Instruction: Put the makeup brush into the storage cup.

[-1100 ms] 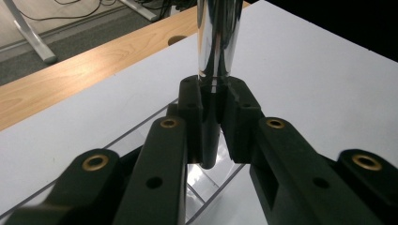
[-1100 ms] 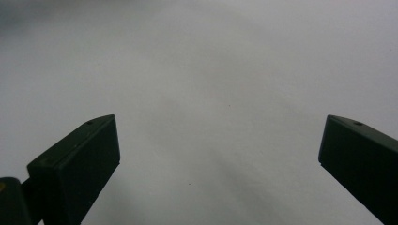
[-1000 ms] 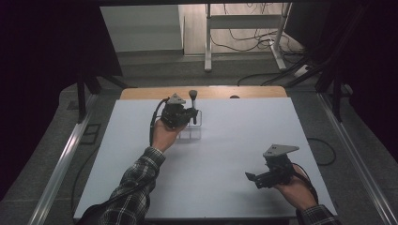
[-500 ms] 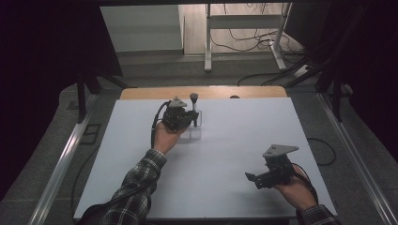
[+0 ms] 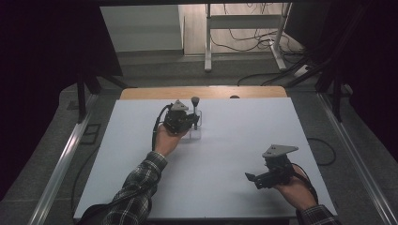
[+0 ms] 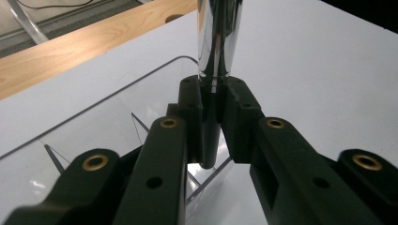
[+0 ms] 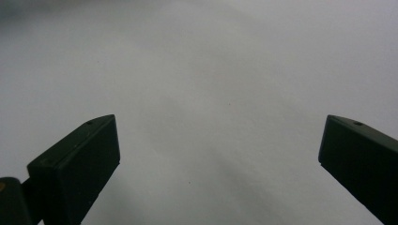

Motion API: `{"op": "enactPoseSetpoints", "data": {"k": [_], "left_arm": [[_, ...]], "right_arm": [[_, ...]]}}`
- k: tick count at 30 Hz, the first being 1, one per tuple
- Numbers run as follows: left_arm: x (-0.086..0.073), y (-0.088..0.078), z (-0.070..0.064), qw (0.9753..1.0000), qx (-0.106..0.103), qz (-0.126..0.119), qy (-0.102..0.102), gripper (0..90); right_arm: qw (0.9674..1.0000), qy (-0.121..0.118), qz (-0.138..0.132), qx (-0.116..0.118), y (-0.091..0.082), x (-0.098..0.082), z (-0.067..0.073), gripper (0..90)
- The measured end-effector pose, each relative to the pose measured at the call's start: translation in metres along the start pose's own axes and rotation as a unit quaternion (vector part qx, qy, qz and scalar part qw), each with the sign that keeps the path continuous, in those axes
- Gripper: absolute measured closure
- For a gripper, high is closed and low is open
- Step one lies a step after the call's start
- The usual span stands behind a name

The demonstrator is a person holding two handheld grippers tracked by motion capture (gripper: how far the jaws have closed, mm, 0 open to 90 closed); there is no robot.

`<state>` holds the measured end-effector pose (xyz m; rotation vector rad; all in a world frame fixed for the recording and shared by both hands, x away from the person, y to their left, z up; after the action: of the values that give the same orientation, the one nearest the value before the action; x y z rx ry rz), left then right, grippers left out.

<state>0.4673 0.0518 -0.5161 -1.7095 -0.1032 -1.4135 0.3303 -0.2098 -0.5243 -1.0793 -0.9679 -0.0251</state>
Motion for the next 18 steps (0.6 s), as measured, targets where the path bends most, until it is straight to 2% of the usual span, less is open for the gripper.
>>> {"op": "enactPoseSetpoints", "data": {"k": [15, 18], "left_arm": [[-0.0088, 0.0041, -0.0022, 0.9999, -0.002, 0.009, -0.005, 77.6], [-0.0075, 0.0021, -0.0027, 0.9999, -0.011, 0.002, -0.009, 65.5]], "right_arm": [[1.0, -0.002, 0.001, 0.0, 0.0004, -0.0001, 0.0002, 0.0], [1.0, -0.002, 0.0, -0.001, 0.0002, 0.0, 0.0002, 0.0]]}}
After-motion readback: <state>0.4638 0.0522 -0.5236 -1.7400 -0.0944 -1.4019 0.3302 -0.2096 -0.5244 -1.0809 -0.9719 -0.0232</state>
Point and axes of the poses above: each handheld gripper's, and its own axes: y roughly forward along the jaws, x roughly out of its top, z roughly to its left, the point moved 8 cm from there along y, roughly forward along the jaws, and after that the axes turned 10 degrees about y, right-handed, at the moved point
